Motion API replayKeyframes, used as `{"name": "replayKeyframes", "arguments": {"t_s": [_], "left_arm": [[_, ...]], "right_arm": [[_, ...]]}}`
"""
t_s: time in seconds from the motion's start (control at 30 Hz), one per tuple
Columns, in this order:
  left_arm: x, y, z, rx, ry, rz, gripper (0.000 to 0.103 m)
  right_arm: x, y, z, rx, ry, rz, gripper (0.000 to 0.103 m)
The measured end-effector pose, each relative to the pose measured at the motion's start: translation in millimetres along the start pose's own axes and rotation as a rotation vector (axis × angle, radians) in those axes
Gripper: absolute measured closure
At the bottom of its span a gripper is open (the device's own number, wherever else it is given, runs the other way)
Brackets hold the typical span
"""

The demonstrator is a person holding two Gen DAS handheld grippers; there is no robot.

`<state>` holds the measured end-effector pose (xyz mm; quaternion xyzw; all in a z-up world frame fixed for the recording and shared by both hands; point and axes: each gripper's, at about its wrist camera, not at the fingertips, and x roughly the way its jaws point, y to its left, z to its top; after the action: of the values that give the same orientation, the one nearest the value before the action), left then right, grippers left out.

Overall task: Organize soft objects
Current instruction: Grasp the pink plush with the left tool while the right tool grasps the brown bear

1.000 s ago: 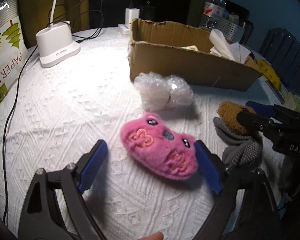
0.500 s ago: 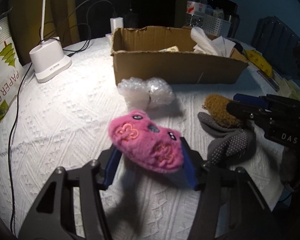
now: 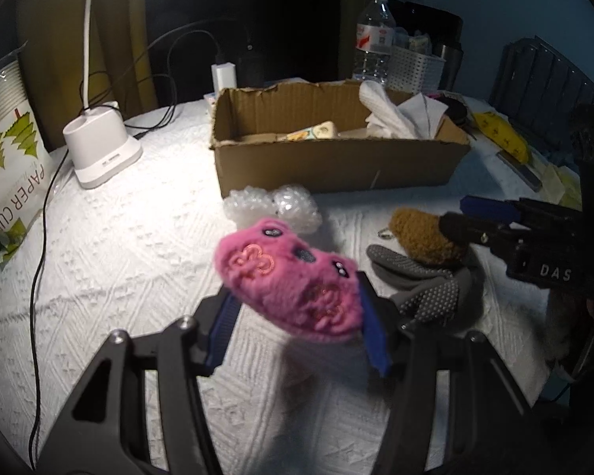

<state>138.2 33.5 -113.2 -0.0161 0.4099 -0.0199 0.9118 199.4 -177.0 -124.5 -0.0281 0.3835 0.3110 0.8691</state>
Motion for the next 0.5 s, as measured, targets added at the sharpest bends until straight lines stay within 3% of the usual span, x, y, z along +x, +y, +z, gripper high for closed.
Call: {"name": "replayKeyframes", "arguments": {"t_s": [0.27, 0.33, 0.5], "left_arm": [[-1, 1, 4, -0.007, -0.010, -0.008, 0.046], [-3, 2, 7, -0.008, -0.017, -0.009, 0.046], [-9, 5, 16, -0.015, -0.039, -0.012, 0.046]], "right_arm": [[18, -1, -10, 0.021, 0.067, 0.044, 0.040], [16, 2, -8, 0.013, 0.057, 0.061, 0.052], [8, 9, 0, -0.026, 0.029, 0.064, 0.058]]}}
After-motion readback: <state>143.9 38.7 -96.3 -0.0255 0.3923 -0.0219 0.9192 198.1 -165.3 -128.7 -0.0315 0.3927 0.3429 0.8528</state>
